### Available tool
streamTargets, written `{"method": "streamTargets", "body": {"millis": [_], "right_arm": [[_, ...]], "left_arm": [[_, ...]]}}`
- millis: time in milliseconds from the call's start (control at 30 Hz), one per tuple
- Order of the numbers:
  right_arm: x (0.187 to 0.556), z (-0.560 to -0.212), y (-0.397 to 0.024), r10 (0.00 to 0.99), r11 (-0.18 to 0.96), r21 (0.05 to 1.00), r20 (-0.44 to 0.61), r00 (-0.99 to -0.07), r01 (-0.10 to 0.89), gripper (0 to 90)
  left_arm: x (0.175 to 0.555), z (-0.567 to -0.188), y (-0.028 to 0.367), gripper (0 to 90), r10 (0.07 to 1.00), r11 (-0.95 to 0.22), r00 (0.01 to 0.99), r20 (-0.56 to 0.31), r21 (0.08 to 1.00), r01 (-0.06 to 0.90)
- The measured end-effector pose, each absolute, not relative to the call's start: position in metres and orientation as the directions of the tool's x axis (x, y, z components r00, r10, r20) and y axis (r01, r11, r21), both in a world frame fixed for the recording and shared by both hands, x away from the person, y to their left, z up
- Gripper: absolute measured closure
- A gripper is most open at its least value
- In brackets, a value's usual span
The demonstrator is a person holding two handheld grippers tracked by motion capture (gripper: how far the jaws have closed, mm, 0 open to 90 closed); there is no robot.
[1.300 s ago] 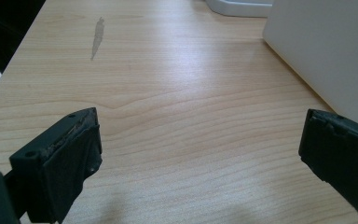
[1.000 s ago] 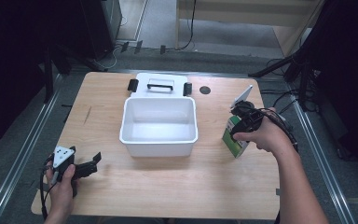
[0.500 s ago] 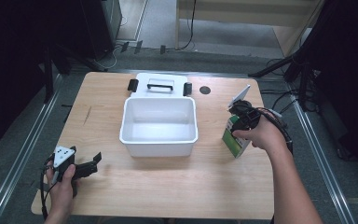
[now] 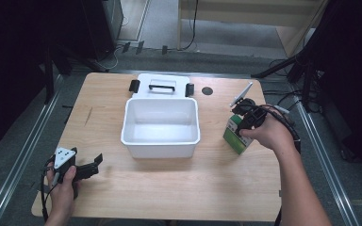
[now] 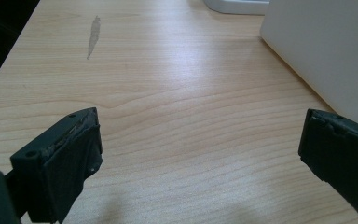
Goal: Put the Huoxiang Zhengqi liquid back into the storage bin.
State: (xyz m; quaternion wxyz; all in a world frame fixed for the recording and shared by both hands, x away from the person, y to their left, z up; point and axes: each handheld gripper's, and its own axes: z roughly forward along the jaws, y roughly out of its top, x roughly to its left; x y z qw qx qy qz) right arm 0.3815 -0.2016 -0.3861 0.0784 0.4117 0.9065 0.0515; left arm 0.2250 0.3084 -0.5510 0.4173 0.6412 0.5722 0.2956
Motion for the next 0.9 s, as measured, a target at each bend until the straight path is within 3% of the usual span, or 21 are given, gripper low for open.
{"method": "streamTargets", "body": {"millis": [33,300,900], "right_arm": [[0.377,-0.380,-0.198,0.682,0.730,0.168,-0.117,-0.722,0.663,64.6],[0.367,-0.354,-0.192,0.516,0.854,0.179,-0.180,-0.838,0.488,64.6],[0.353,-0.288,-0.157,0.362,0.925,0.207,-0.221,-0.906,0.319,64.5]], "left_arm": [[0.225,-0.551,0.308,0.3,0.981,0.002,0.170,-0.097,0.874,0.487],[0.225,-0.551,0.308,0.3,0.981,0.003,0.170,-0.098,0.874,0.486],[0.225,-0.551,0.309,0.3,0.980,0.006,0.171,-0.103,0.872,0.490]]}}
